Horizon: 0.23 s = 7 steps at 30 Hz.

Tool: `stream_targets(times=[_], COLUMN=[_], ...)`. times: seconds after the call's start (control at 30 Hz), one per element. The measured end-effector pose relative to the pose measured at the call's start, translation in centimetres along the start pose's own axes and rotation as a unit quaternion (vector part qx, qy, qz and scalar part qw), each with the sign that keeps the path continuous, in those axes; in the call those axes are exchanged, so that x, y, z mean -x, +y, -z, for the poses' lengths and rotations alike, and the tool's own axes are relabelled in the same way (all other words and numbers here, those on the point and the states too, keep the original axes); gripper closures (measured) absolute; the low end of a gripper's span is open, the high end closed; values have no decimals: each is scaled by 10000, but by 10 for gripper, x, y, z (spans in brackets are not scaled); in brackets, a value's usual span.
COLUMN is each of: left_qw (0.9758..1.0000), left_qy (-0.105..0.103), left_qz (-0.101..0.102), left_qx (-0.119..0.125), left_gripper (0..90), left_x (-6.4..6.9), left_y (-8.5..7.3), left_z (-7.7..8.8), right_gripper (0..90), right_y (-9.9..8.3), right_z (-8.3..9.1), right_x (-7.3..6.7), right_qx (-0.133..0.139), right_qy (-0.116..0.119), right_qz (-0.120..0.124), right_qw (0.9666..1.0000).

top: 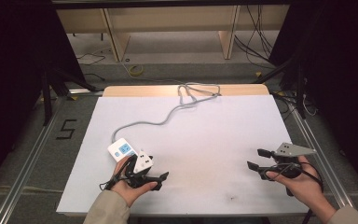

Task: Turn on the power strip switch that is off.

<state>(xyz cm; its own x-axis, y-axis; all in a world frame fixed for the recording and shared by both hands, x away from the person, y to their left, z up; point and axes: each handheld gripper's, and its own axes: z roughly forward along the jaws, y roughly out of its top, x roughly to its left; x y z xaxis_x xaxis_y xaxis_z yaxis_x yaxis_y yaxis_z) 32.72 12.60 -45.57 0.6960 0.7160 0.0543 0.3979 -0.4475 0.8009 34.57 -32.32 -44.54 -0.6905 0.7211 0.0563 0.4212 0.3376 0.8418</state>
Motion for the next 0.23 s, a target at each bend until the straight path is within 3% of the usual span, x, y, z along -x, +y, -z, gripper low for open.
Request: stream_targets(times=[0.23], left_qw=[10000], left_qy=[7], left_qz=[-9], left_qx=[13], left_gripper=[208], left_x=[0], left_y=[1], left_z=[-1], right_gripper=[316], right_y=[-1], right_z=[0], right_x=[1], right_qx=[9], right_qy=[7], right_qz=[-20], right_qw=[10000])
